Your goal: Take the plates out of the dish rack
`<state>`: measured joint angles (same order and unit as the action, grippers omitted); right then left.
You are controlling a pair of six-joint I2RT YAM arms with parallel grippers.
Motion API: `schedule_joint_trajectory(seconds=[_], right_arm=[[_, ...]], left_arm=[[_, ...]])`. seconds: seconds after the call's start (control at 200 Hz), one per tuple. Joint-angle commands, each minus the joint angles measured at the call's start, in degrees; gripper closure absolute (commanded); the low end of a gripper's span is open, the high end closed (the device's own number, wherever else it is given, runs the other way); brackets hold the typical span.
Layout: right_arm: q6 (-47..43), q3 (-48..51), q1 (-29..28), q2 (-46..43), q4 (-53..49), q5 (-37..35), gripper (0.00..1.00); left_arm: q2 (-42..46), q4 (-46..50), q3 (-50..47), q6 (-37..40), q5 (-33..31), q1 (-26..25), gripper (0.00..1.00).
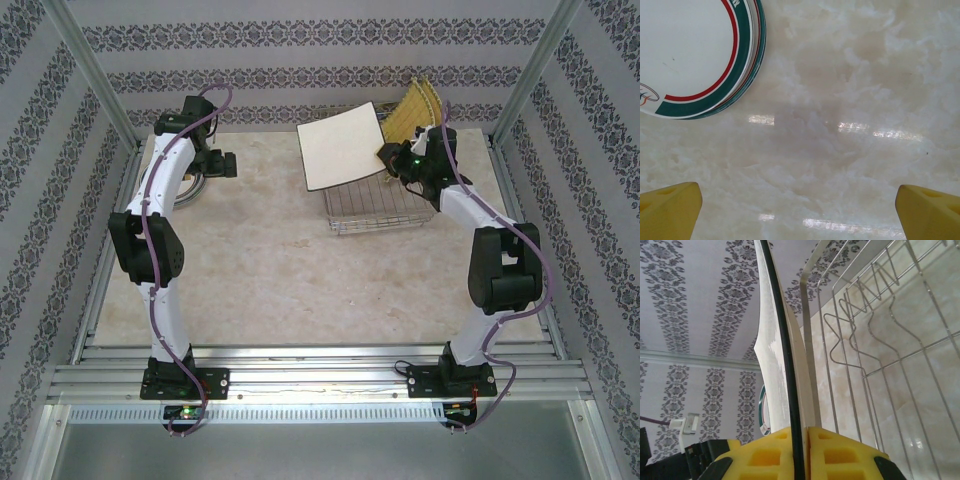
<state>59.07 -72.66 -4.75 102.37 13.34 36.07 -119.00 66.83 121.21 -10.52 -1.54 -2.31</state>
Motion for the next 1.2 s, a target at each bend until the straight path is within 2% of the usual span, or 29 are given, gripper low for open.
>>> schedule_joint_trajectory(seconds=[0.0,0.075,0.15,0.225,0.34,0.45,0.695,0.749,1.064,1.194], right_arm=[[3.84,-0.8,-0.65,-4.36,17.02,4.27,1.0],[3.93,-0.05,-0.81,-4.54,17.57,4.27,1.0],[4.2,0.97,-1.03,-4.59,18.4,3.99,1.0],[4.72,1.5,-1.35,-4.16,19.21,4.0,1.0],[5.53,1.91,-2.12,-3.28,20.7,4.16,1.0],[6.3,1.74,-3.0,-2.23,22.11,4.59,1.0],[7.88,-0.09,-5.64,0.32,23.82,5.1,1.0],[8.25,-0.58,-6.11,0.87,24.26,5.14,1.0],[8.96,-3.22,-7.91,2.51,25.08,5.49,1.0],[8.95,-4.26,-8.24,3.3,24.89,5.41,1.0]], left_arm=[[-0.36,-1.31,1.35,0.35,2.17,-0.55,0.0],[0.28,-4.02,-0.03,0.98,8.06,-0.58,0.0],[2.6,-10.51,-4.2,1.57,17.92,-0.56,0.0],[7.26,-22.46,-13.03,-0.83,29.47,-0.57,0.0],[13.96,-48.14,-27.99,-8.97,43.24,-0.49,0.0],[12.98,-60.69,-31.79,-16.95,52.6,-0.63,0.0],[8.32,-75.25,-34.13,-26.76,58.56,-1.88,0.0],[7.53,-75.77,-33.94,-27.33,58.88,-2.16,0.0],[5.72,-75.27,-34.93,-27.8,59.81,-2.84,0.14],[5.36,-76.26,-35.29,-28.8,60.57,-2.88,0.23]])
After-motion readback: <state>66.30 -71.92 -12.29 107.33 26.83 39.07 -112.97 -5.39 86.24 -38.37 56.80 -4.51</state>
